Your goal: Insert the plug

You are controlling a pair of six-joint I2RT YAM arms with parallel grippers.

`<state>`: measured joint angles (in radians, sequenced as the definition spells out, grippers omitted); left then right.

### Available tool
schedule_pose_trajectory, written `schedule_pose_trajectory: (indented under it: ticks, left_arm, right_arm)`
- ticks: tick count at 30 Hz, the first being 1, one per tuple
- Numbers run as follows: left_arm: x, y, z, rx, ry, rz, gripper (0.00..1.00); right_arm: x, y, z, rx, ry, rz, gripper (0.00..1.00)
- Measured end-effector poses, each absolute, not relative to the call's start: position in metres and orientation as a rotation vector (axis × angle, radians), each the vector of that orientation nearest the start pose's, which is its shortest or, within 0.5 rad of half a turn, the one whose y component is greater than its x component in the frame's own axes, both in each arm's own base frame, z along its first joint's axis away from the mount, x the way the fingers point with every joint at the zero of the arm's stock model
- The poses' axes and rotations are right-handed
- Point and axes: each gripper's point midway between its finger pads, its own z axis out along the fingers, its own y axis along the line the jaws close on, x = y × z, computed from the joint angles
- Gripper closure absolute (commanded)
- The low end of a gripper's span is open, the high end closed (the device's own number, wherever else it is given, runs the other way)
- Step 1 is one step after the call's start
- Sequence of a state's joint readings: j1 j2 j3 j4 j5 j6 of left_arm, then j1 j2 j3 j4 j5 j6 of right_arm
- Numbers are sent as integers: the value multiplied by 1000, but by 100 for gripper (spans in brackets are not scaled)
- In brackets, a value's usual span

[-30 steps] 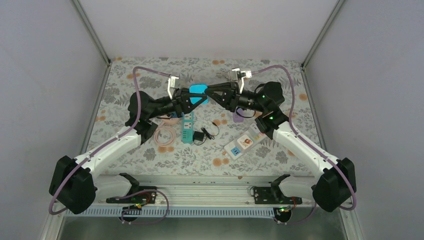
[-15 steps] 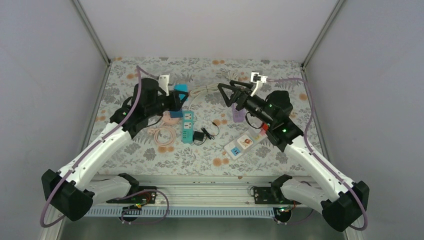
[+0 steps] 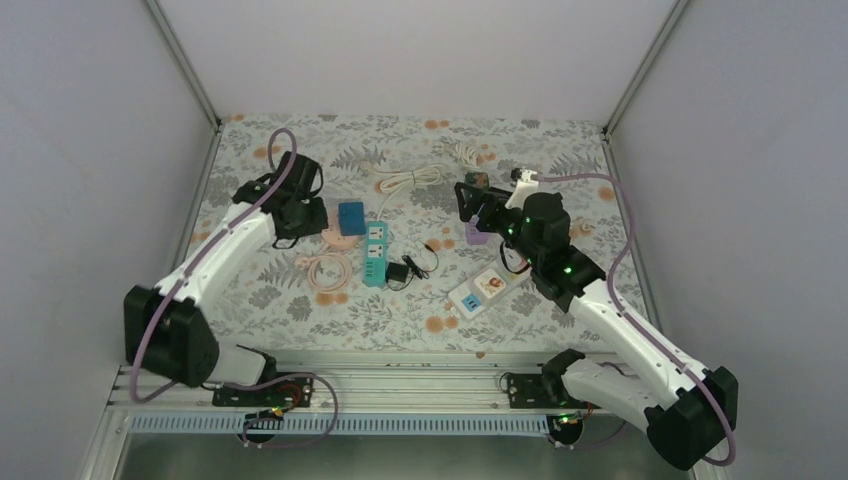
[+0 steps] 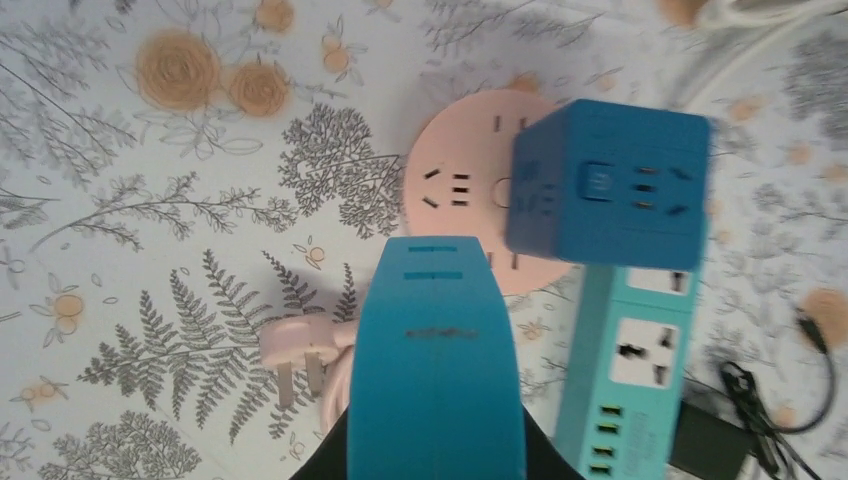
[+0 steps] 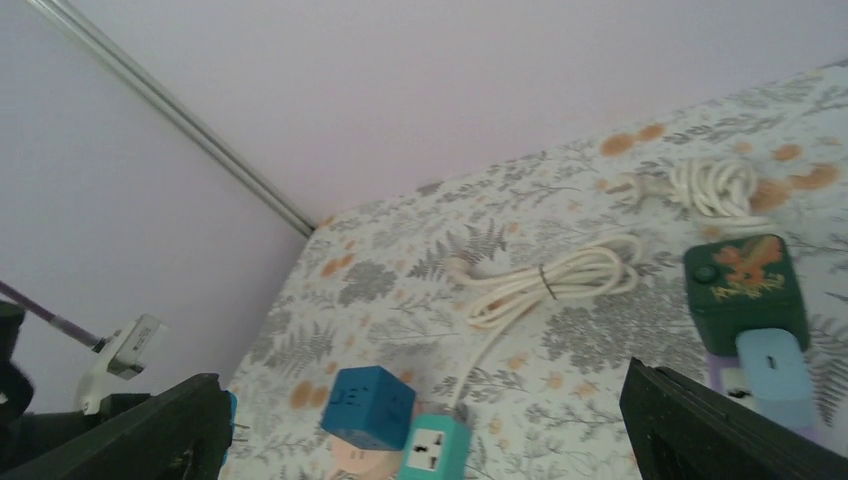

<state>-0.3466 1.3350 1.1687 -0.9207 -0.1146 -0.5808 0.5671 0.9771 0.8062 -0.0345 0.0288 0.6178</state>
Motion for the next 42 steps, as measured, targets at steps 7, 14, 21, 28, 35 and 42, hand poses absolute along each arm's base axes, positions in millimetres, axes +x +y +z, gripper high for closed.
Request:
schedule_pose_trajectory:
  ticks: [7, 14, 21, 28, 35, 42]
  left_arm:
    - [334, -82, 115, -303, 2799, -198, 98]
    - [362, -95, 99, -182, 2848, -277, 98]
    - [373, -98, 78, -131, 2901, -262, 98]
    - [371, -97, 69, -118, 2931, -254, 98]
    - [370, -97, 65, -122, 2941, -249, 98]
    - [370, -97, 65, -127, 2942, -248, 98]
  right_arm:
    - [321, 181, 267, 75, 1920, 708, 0]
    - [322, 182, 253, 48, 1949, 682, 0]
    - [326, 184, 252, 43, 1945, 678, 0]
    - [330, 187, 238, 40, 1983, 664, 0]
    - [331, 187, 237, 41, 1985, 662, 0]
    - [332, 186, 235, 46, 1979, 663, 0]
